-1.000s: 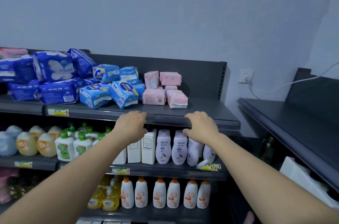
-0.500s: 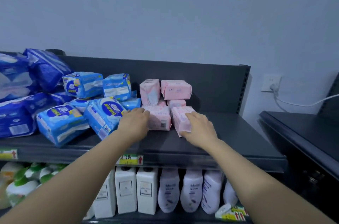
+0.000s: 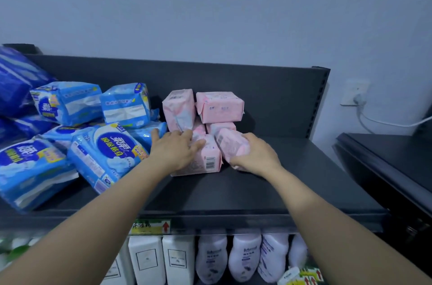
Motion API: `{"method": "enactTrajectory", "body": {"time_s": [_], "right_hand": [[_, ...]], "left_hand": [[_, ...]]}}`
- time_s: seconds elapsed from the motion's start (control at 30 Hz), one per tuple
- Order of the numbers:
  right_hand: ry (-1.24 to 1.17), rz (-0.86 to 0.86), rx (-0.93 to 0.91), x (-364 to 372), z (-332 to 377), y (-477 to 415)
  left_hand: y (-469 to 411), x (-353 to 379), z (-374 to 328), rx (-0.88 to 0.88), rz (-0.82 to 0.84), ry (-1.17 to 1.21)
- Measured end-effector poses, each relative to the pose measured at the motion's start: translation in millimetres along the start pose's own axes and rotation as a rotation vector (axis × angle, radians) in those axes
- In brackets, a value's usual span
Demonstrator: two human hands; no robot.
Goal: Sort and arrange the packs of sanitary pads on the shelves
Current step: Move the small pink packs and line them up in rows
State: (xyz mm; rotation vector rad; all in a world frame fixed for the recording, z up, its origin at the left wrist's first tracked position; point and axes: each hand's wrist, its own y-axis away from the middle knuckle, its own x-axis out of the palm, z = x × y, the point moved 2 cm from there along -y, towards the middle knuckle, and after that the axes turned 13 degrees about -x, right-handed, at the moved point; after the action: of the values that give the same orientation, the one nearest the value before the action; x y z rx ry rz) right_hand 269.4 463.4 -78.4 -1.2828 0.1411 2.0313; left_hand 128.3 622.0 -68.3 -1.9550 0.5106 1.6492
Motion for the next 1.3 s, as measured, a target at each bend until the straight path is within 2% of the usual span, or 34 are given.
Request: {"method": "enactTrajectory", "body": {"time_s": [0.1, 0.13, 0.2, 0.33, 0.47, 0.57, 0.67, 0.73, 0.77, 0.8, 0.87, 0.93, 1.03, 1.13, 1.2, 1.3], "right_hand": [[-0.592, -0.056, 0.23, -15.0, -5.0, -2.1], [-0.729, -0.026, 0.285, -18.2, -7.2, -0.6], [-0.843, 0.038, 0.318, -22.0, -13.4, 4.9], [-0.897, -0.041, 0.328, -24.5, -32.6, 12.4], [-0.692, -0.295, 0.224, -22.8, -30.2, 16.7], [-0.527, -0.235, 0.101, -19.2, -22.7, 25.2], [-0.181, -0.169, -0.031, -22.7, -17.9, 30.1], [-0.071, -0.158, -0.027, -27.6, -17.0, 29.7], [-0.106, -0.164, 0.033, -30.7, -18.7, 28.8], [-0.262, -0.182, 0.118, -33.6, -21.8, 28.0], [-0.78, -0.17, 0.283, -34.8, -27.8, 30.3], [-1.078, -0.101, 0.362, -33.9, -32.5, 35.2], [-1.226, -0.083, 0.346, -30.9, -41.2, 41.5], [-1.283, -0.096, 0.27, -32.1, -42.0, 50.2], [-1.252, -0.074, 0.219, -36.3, -43.6, 54.3], [-1.259, -0.055, 0.254, -47.8, -44.7, 59.0]], "left_hand": [[3.9, -5.1, -3.1, 0.008, 0.027, 0.048], [5.4, -6.5, -5.4, 0.022, 0.021, 0.058], [8.5, -8.4, -9.4, 0.041, 0.015, 0.096], [14.7, -14.5, -4.8, -0.034, 0.035, 0.276], [30.6, -13.3, 0.4, -0.085, 0.082, 0.439], [40.0, -6.0, 5.3, -0.088, 0.166, 0.591], [46.7, -0.4, 9.3, -0.089, 0.183, 0.706], [51.8, 1.7, 7.6, -0.081, 0.217, 0.809], [53.6, 2.9, 6.7, -0.072, 0.231, 0.863], [54.9, 3.7, 5.8, -0.071, 0.247, 0.913], [58.2, 3.3, 4.2, -0.096, 0.268, 0.983], [60.1, 3.4, 3.8, -0.138, 0.284, 1.08], [65.2, 6.6, 2.3, -0.228, 0.341, 1.257], [73.0, 5.5, -1.0, -0.287, 0.368, 1.331], [77.1, 1.6, -3.4, -0.314, 0.352, 1.331], [85.0, -4.0, -10.8, -0.295, 0.279, 1.227]]}}
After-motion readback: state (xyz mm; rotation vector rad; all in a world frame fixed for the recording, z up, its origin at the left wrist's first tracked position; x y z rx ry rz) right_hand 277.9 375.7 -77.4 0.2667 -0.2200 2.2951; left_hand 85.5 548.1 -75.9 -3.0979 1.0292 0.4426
